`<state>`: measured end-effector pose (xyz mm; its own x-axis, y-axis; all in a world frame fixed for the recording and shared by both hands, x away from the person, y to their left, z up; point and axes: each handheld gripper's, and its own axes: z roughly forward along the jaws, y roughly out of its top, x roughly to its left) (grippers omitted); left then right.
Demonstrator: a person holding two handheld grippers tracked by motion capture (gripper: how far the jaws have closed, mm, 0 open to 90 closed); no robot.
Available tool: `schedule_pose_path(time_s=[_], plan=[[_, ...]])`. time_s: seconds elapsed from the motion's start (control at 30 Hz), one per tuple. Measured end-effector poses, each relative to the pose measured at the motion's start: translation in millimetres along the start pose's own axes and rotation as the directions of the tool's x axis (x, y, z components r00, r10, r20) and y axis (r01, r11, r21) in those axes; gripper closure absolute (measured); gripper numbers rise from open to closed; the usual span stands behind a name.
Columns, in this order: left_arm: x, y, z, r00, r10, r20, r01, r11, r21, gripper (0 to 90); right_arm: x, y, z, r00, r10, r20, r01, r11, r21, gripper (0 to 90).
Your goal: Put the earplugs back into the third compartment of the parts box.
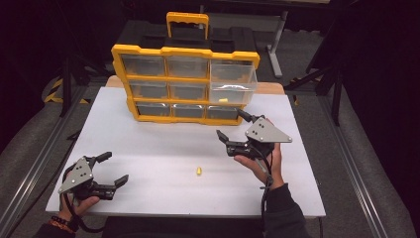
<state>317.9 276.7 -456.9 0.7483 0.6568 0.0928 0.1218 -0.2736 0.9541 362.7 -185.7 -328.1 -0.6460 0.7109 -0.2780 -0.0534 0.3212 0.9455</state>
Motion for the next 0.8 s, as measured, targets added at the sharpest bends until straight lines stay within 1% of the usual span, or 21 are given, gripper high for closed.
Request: schedule_pose_path(time_s=[0.03, 0.1, 0.13, 0.2, 0.27, 0.33, 0.4, 0.47, 0.5, 0.57, 0.67, 0.7, 0.73, 0.77, 0.8], plan=[[0.0, 0.1, 0.0, 1.0000, -0.001, 0.002, 0.001, 1.0000, -0.002, 7.2, 1.3, -5.5, 0.5, 0.9999, 0.009, -0.007, -0.009, 1.0000, -0.001, 18.0], [-0.3, 0.5, 0.2, 1.0000, 0.005, 0.000, -0.005, 1.0000, 0.000, 7.2, 2.9, -11.7, 4.2, 0.9993, 0.016, -0.032, -0.016, 0.9996, 0.024, 17.6], [-0.6, 0.7, 0.2, 1.0000, 0.008, 0.001, -0.008, 1.0000, 0.000, 7.2, 4.6, -14.7, 5.6, 0.9993, 0.012, -0.035, -0.010, 0.9993, 0.035, 17.4], [-1.7, 1.1, 0.3, 0.9999, 0.012, -0.001, -0.012, 0.9999, -0.004, 7.2, 7.2, -21.1, 8.6, 0.9979, 0.010, -0.064, -0.007, 0.9985, 0.054, 17.4], [-2.3, 1.4, 0.0, 0.9999, 0.015, 0.001, -0.015, 0.9999, -0.004, 7.2, 8.9, -27.5, 11.8, 0.9971, 0.002, -0.077, 0.004, 0.9968, 0.079, 17.4], [-2.5, 1.3, -0.2, 0.9999, 0.016, 0.005, -0.016, 0.9999, -0.002, 7.2, 9.7, -34.2, 13.5, 0.9929, 0.020, -0.117, -0.010, 0.9962, 0.087, 17.4], [-2.7, 1.1, -0.1, 0.9998, 0.018, 0.007, -0.018, 0.9998, 0.002, 7.2, 11.4, -39.7, 15.5, 0.9908, 0.016, -0.134, -0.001, 0.9938, 0.111, 17.4], [-2.3, 1.0, -0.2, 0.9998, 0.018, 0.006, -0.018, 0.9998, 0.003, 7.2, 14.0, -45.4, 17.8, 0.9860, 0.022, -0.165, -0.001, 0.9922, 0.125, 17.4], [-2.3, 1.0, -0.3, 0.9998, 0.020, 0.005, -0.020, 0.9998, 0.003, 7.2, 15.6, -47.9, 19.7, 0.9841, 0.020, -0.177, 0.005, 0.9901, 0.140, 17.4], [-2.2, 0.9, -0.7, 0.9998, 0.016, 0.008, -0.016, 0.9999, 0.001, 7.2, 19.5, -52.9, 23.5, 0.9781, 0.017, -0.207, 0.017, 0.9869, 0.160, 17.4], [-2.1, 1.2, -0.8, 0.9998, 0.018, 0.007, -0.018, 0.9998, 0.002, 7.2, 24.7, -59.8, 30.9, 0.9651, 0.013, -0.262, 0.040, 0.9798, 0.196, 17.4], [-2.2, 1.1, -0.7, 0.9998, 0.017, 0.007, -0.017, 0.9998, 0.002, 7.2, 24.7, -59.8, 30.9, 0.9651, 0.013, -0.262, 0.040, 0.9798, 0.196, 17.4], [-2.2, 1.3, -0.5, 0.9997, 0.023, 0.004, -0.023, 0.9997, 0.003, 7.2, 29.5, -64.4, 36.6, 0.9553, 0.022, -0.295, 0.047, 0.9732, 0.225, 17.3], [-2.1, 1.2, -0.6, 0.9998, 0.021, 0.004, -0.021, 0.9998, 0.002, 7.2, 32.1, -66.6, 39.9, 0.9511, 0.013, -0.309, 0.066, 0.9683, 0.241, 17.1], [-2.2, 1.0, -0.6, 0.9998, 0.019, 0.005, -0.019, 0.9998, 0.004, 7.2, 34.3, -68.7, 42.6, 0.9455, 0.019, -0.325, 0.069, 0.9644, 0.255, 17.1]])
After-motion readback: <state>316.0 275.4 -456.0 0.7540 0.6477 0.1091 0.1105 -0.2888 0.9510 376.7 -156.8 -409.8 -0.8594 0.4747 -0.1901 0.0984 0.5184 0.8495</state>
